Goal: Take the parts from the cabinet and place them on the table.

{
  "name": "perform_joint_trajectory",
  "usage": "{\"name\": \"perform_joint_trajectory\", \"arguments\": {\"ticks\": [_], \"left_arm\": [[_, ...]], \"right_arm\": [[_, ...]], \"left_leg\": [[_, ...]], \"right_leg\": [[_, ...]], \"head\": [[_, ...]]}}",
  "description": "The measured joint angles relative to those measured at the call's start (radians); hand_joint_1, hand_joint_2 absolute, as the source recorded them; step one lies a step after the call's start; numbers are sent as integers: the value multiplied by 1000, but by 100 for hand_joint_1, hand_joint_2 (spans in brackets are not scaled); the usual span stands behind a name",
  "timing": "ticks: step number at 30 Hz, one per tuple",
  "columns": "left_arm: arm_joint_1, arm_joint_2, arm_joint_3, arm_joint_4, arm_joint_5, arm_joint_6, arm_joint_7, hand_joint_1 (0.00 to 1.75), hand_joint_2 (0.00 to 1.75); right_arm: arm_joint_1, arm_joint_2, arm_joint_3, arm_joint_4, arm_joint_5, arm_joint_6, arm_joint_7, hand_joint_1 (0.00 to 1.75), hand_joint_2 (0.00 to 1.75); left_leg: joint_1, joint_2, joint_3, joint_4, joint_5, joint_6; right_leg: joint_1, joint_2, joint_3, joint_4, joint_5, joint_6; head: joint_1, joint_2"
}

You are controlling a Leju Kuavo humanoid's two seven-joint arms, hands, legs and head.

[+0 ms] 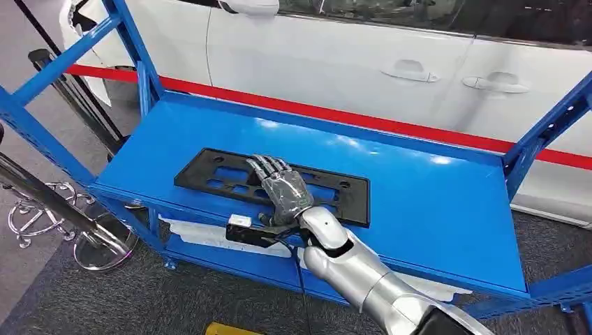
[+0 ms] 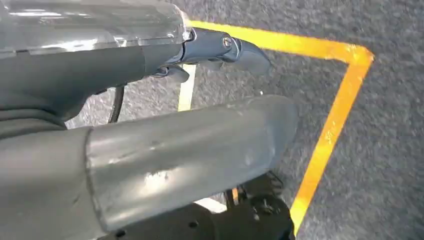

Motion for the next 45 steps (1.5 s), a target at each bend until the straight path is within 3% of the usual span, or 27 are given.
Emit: {"name": "perform_joint_trajectory", "arguments": {"ticks": [2, 4, 5, 6, 8, 10, 11, 14, 16, 17, 20, 21, 23, 25, 26, 27, 29, 31, 33, 35, 36, 38, 39, 40, 41, 42, 45], "left_arm": [[-2, 0, -1, 0, -3, 0, -1, 0, 0], [-2, 0, -2, 0, -3, 0, -1, 0, 0], [-1, 0, -2, 0, -3, 0, -1, 0, 0], [0, 1, -2, 0, -5, 0, -1, 0, 0], [-1, 1, -2, 0, -9, 0, -1, 0, 0], [-1, 0, -3, 0, -10, 0, -2, 0, 0], [-2, -9, -3, 2, -10, 0, -2, 0, 0], [-2, -5, -3, 2, -13, 0, -2, 0, 0], [-3, -5, -3, 2, -15, 0, -2, 0, 0], [-3, -5, -4, 2, -16, 0, -2, 0, 0], [-2, -3, -4, 2, -18, 1, -2, 0, 0], [0, -2, -4, 2, -18, 1, -2, 0, 0], [1, 0, -4, 2, -18, 2, -2, 0, 0], [-1, 3, -4, 2, -18, 2, -2, 0, 0], [-3, 2, -4, 2, -19, 2, -2, 0, 0], [-4, 2, -4, 2, -19, 2, -2, 0, 0], [-2, 2, -4, 2, -19, 2, -2, 0, 0], [-1, 2, -4, 2, -20, 2, -2, 0, 0], [-5, 3, -5, 2, -24, 2, -3, 0, 0], [-5, 5, -6, 2, -31, 2, -3, 0, 0], [-4, 6, -8, 2, -34, 2, -3, 0, 0], [-6, 9, -13, 2, -42, 0, -3, 0, 0], [-7, 10, -17, 2, -45, -2, -3, 0, 0], [-9, 10, -22, 2, -49, -3, -3, 0, 0], [-11, 9, -26, 2, -53, -4, -3, 0, 0], [-14, 10, -28, 2, -55, -5, -3, 0, 0], [-16, 11, -30, 2, -63, -8, -3, 0, 0]], "right_arm": [[-4, 0, 20, 13, 53, -13, 24, 0, 175], [-5, 0, 34, 26, 69, -20, 34, 0, 175], [-4, 0, 41, 37, 78, -22, 40, 0, 175], [-4, 0, 48, 45, 85, -23, 42, 0, 175], [-5, 0, 54, 53, 97, -25, 49, 0, 175], [-11, 1, 56, 60, 115, -33, 56, 0, 175], [-16, 1, 57, 65, 123, -40, 57, 0, 175], [-21, 5, 60, 80, 142, -47, 64, 0, 175], [-25, 11, 61, 86, 147, -48, 68, 0, 175], [-28, 16, 61, 89, 147, -50, 68, 0, 175], [-27, 19, 64, 100, 148, -51, 69, 0, 175], [-26, 19, 66, 104, 148, -51, 69, 0, 175], [-26, 20, 69, 110, 148, -52, 69, 0, 175], [-28, 23, 69, 113, 148, -52, 69, 0, 175], [-29, 23, 69, 114, 148, -53, 69, 0, 175], [-30, 24, 69, 115, 148, -54, 70, 0, 175], [-29, 24, 70, 116, 148, -54, 70, 0, 175], [-30, 25, 70, 119, 163, -61, 74, 0, 175], [-35, 30, 70, 125, 190, -71, 86, 0, 175], [-35, 37, 70, 141, 215, -76, 108, 0, 175], [-35, 43, 71, 156, 232, -77, 122, 0, 175], [-42, 57, 73, 191, 269, -77, 153, 0, 175], [-51, 65, 75, 208, 288, -75, 167, 5, 175], [-63, 77, 78, 231, 316, -74, 184, 61, 175], [-74, 86, 80, 253, 340, -68, 199, 140, 175], [-85, 96, 84, 274, 359, -55, 211, 166, 175], [-100, 113, 93, 329, 387, -18, 243, 175, 175]], "left_leg": [[2, 1, 0, 0, 1, 14], [1, 1, -1, 0, 0, 16], [0, 1, -1, 0, 0, 17], [0, 1, -1, 0, 0, 16], [-2, -1, 3, 0, -2, 16], [-3, -3, 9, -1, -4, 15], [-3, -2, 6, 0, -5, 12], [1, -1, 5, -7, -2, -8], [-1, 2, 2, 3, -15, -16], [-1, 2, -13, 40, -43, -20], [0, 1, -131, 290, -155, -33], [0, 2, -153, 330, -156, -35], [2, 3, -116, 248, -90, -38], [6, 6, -22, 56, 1, -39], [3, 7, 2, 9, -7, -39], [1, 0, 0, 5, -5, -23], [-2, 1, -4, 9, -5, -13], [3, 2, -1, 3, 1, 3], [3, 3, -4, 3, 2, 15], [2, 3, -6, 3, 1, 15], [2, 3, -6, 3, 1, 15], [1, 1, -4, 4, 1, 15], [-1, 0, -1, 3, 1, 14], [-3, 0, 2, 3, 0, 13], [0, 1, 1, 2, 0, 11], [-4, 0, -2, 2, 1, 3], [3, 0, 1, -9, 7, -15]], "right_leg": [[-5, 0, -32, 78, -58, 13], [-8, 0, -108, 237, -133, 20], [-10, 0, -147, 313, -156, 21], [-10, 0, -160, 333, -149, 20], [-8, 0, -116, 229, -71, 10], [1, 1, -27, 42, 21, -17], [7, 0, -11, 12, 9, -32], [15, 0, -15, -2, 13, -31], [-2, -4, -4, -25, 26, -27], [-3, -4, -2, -26, 26, -32], [0, -6, -4, -24, 25, -34], [0, -6, -5, -21, 24, -35], [-2, -5, -4, -14, 18, -33], [-5, -3, 1, -7, 11, -24], [4, -1, -1, -3, 7, -18], [5, 0, -7, 1, 8, -16], [4, 0, -8, 0, 9, -11], [-2, 0, -11, 12, -4, 3], [-4, 0, -61, 125, -79, 12], [-9, 0, -139, 290, -147, 17], [-10, 0, -161, 334, -153, 17], [-10, 0, -133, 267, -93, 11], [-8, 0, -93, 184, -46, 3], [-4, 0, -44, 83, 1, -10], [2, 0, -14, 16, 9, -25], [5, -1, -10, 4, 7, -26], [10, -1, -10, -3, 11, -31]], "head": [[0, 0], [0, 0], [0, 0], [0, 0], [0, 0], [0, 0], [0, 0], [0, 0], [0, 0], [0, 0], [0, 0], [0, 0], [0, 0], [0, 0], [0, 0], [0, 0], [0, 0], [0, 0], [0, 0], [0, 0], [0, 0], [0, 0], [0, 0], [0, 0], [0, 0], [0, 0], [0, 0]]}}
